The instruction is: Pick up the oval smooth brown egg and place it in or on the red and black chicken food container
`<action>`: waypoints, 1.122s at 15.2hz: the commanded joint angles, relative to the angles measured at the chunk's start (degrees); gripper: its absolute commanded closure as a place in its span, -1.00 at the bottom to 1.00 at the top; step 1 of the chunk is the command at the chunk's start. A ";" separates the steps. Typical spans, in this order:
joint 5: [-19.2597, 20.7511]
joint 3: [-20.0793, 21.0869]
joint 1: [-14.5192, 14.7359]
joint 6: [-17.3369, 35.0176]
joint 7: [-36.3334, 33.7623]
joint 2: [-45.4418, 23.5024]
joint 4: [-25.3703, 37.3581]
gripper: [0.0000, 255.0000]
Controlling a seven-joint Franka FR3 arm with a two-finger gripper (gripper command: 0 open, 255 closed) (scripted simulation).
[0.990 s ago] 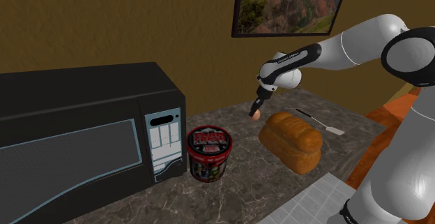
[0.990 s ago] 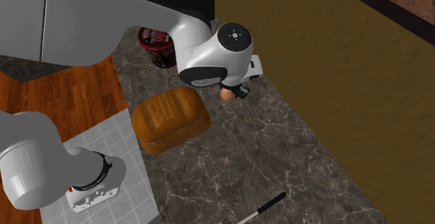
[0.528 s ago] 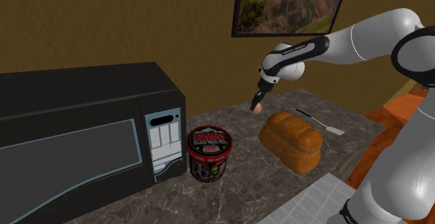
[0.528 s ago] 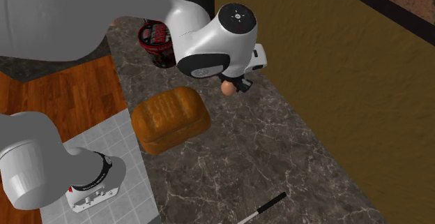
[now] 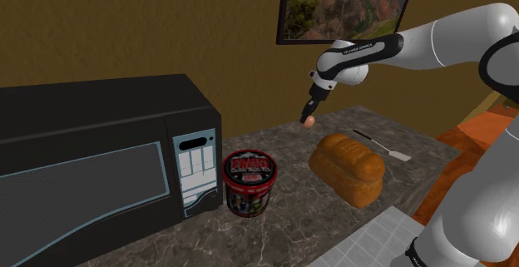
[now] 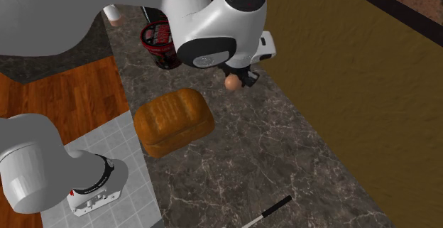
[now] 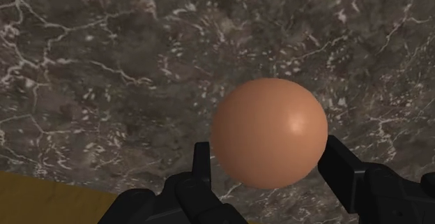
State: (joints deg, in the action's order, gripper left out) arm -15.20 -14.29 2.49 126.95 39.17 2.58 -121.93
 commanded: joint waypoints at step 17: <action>2.82 0.03 -0.27 -13.07 -3.91 3.33 10.25 1.00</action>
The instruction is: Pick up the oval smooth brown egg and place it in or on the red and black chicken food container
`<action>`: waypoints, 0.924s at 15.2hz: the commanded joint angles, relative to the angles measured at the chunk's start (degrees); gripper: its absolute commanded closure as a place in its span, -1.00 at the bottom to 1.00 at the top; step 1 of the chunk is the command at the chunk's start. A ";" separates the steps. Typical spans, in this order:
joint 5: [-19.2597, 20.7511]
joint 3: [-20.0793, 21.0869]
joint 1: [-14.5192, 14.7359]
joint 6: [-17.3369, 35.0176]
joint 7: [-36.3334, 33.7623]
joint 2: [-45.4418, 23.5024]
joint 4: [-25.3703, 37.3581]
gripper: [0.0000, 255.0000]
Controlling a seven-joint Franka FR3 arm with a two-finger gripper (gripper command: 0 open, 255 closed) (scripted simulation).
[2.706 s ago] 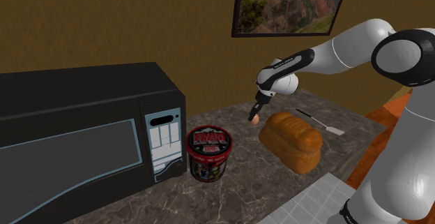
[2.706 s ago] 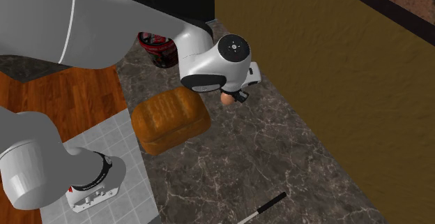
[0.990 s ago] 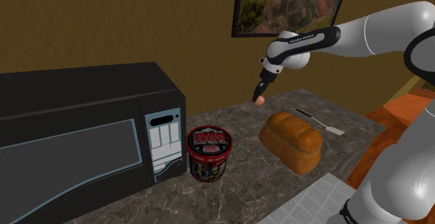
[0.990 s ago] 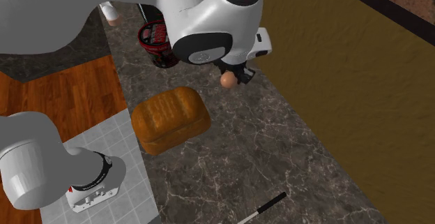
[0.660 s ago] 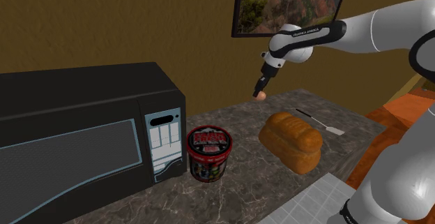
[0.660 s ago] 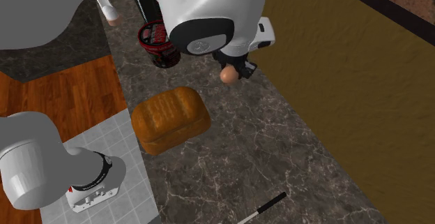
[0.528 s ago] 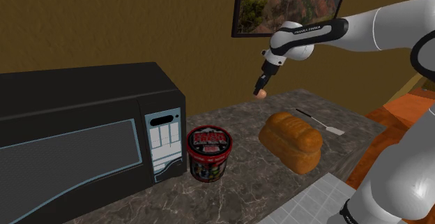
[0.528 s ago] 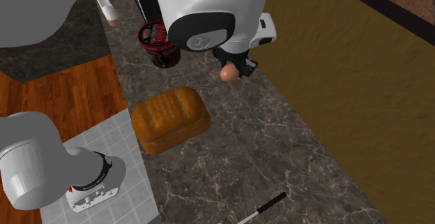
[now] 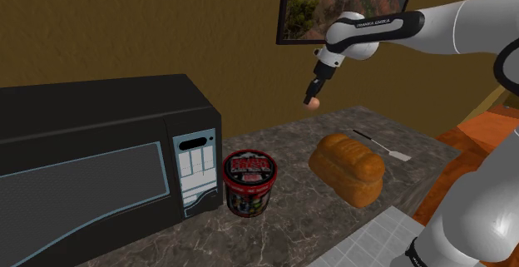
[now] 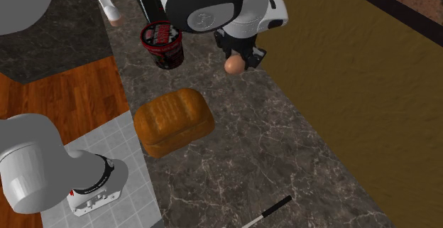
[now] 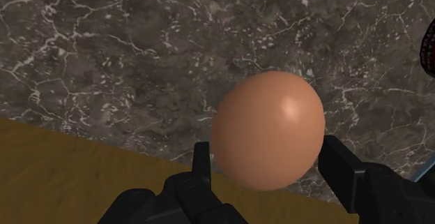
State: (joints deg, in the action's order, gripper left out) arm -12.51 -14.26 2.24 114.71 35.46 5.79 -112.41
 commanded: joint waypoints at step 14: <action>2.57 9.65 5.76 0.83 -16.51 8.09 -5.77 1.00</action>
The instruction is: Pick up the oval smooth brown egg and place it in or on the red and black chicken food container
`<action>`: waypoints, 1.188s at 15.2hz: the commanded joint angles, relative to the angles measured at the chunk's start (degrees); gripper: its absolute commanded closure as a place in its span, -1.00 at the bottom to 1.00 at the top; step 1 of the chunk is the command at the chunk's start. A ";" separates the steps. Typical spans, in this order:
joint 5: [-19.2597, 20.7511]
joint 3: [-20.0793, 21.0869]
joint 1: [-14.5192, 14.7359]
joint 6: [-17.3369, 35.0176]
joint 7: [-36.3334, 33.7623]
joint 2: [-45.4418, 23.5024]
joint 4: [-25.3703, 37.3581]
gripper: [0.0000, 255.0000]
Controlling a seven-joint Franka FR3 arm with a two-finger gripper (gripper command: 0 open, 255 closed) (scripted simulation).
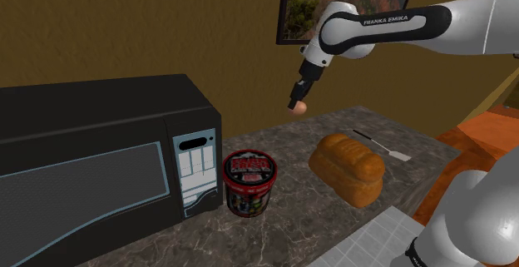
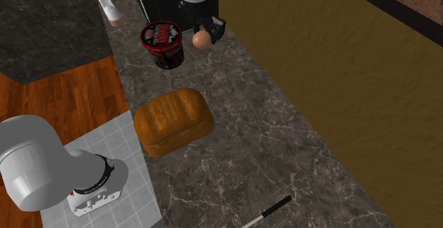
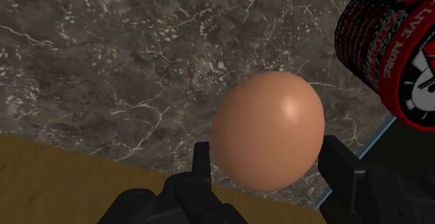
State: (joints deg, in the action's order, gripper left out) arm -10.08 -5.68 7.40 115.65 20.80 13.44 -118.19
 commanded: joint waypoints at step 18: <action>2.67 18.08 9.40 2.90 -28.41 -2.09 3.10 1.00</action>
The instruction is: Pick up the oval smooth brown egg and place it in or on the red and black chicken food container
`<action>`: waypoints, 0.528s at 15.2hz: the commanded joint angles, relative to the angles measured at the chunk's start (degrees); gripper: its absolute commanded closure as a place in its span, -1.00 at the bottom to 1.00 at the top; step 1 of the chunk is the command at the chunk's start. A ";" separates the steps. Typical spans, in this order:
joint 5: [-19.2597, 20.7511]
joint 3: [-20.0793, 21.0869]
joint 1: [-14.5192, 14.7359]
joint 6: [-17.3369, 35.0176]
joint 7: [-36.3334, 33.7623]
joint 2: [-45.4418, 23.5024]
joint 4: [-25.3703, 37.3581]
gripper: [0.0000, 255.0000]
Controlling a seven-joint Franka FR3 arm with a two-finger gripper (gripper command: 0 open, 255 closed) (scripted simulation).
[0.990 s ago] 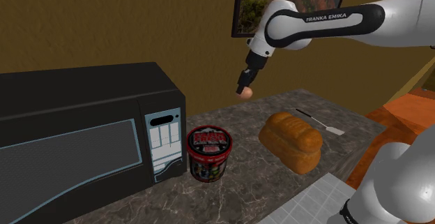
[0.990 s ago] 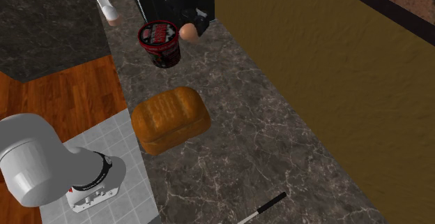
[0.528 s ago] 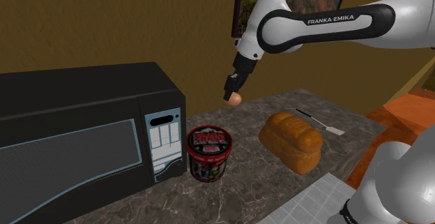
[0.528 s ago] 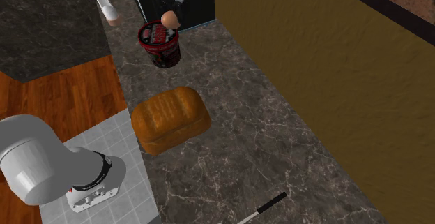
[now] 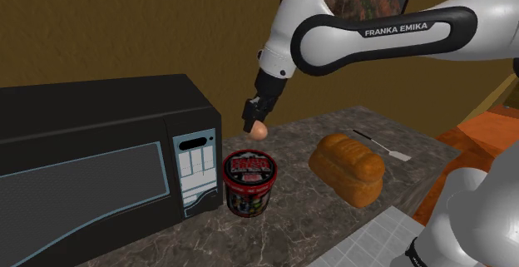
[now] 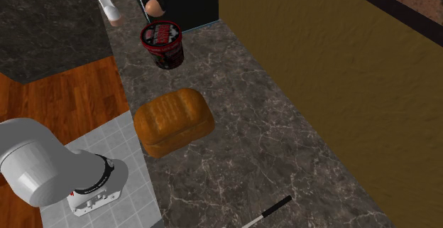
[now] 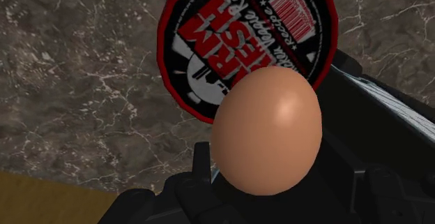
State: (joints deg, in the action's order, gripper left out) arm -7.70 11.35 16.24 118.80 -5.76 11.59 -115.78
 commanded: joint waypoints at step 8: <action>0.31 1.82 0.99 5.14 -2.45 -1.21 -3.66 1.00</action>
State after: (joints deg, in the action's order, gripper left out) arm -7.34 13.19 17.24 123.22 -8.33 10.41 -118.78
